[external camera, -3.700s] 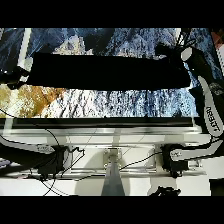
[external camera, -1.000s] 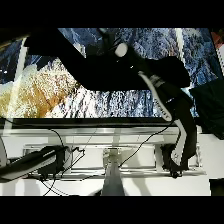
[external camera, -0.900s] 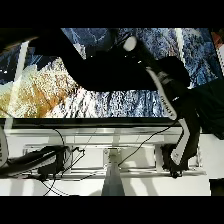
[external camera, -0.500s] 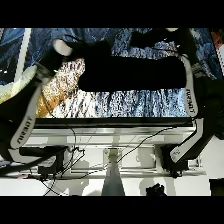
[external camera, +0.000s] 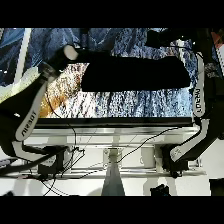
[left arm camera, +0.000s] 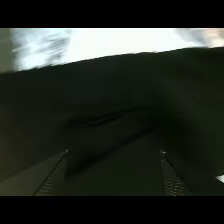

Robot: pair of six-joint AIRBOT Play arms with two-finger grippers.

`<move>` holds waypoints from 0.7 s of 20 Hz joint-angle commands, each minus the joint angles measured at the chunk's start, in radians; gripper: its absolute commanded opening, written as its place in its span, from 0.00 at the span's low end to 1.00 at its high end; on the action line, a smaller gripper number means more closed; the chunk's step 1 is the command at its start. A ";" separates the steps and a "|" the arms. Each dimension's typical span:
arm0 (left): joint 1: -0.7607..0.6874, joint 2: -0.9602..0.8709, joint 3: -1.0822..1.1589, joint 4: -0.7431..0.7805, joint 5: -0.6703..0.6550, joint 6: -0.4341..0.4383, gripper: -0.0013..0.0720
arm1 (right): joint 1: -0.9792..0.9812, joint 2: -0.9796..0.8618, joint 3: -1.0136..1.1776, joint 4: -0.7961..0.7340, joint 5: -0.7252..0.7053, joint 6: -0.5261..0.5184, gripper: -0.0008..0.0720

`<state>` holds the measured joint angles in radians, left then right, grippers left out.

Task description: Fold the clothes and pants, and hang the long-sleeved shirts on hangers.

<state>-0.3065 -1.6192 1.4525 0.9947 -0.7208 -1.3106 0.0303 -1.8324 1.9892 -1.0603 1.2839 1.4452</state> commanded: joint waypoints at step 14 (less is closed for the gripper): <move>0.258 -0.235 -0.100 -0.370 -0.294 0.185 0.67 | 0.066 -0.006 0.000 -0.023 -0.069 0.000 0.03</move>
<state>-0.0067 -1.8278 1.3529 0.7033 -1.0351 -1.1698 0.0742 -1.8370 1.9892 -1.0794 1.2488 1.4456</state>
